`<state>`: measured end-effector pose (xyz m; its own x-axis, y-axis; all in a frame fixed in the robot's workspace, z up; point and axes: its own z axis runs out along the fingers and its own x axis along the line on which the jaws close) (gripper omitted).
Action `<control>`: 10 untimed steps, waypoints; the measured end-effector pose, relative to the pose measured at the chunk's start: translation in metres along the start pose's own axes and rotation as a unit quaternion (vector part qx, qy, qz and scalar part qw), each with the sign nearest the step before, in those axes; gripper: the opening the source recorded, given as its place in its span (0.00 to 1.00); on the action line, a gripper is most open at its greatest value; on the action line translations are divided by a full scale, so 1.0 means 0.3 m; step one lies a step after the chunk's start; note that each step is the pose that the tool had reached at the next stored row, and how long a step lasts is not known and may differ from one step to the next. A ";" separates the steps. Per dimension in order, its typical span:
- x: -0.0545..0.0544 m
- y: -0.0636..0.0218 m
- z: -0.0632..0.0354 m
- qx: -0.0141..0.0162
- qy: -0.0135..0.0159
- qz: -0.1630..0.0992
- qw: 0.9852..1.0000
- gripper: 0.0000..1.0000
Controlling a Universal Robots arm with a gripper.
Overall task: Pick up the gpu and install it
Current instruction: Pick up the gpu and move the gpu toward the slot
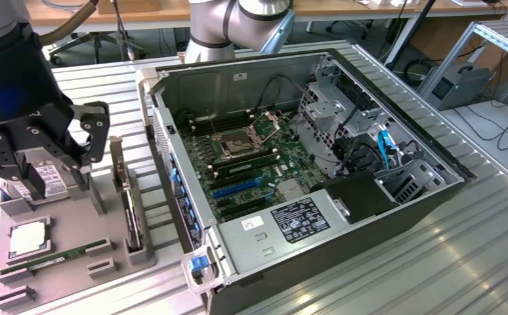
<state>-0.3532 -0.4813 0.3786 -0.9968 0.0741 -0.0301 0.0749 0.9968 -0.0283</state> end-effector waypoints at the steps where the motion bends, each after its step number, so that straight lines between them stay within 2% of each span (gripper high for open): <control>1: -0.001 0.000 0.001 0.000 0.000 0.000 1.000 0.48; 10: -0.013 0.001 0.010 0.000 0.000 0.000 1.000 0.48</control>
<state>-0.3491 -0.4813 0.3757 -0.9968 0.0742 -0.0300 0.0750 0.9968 -0.0285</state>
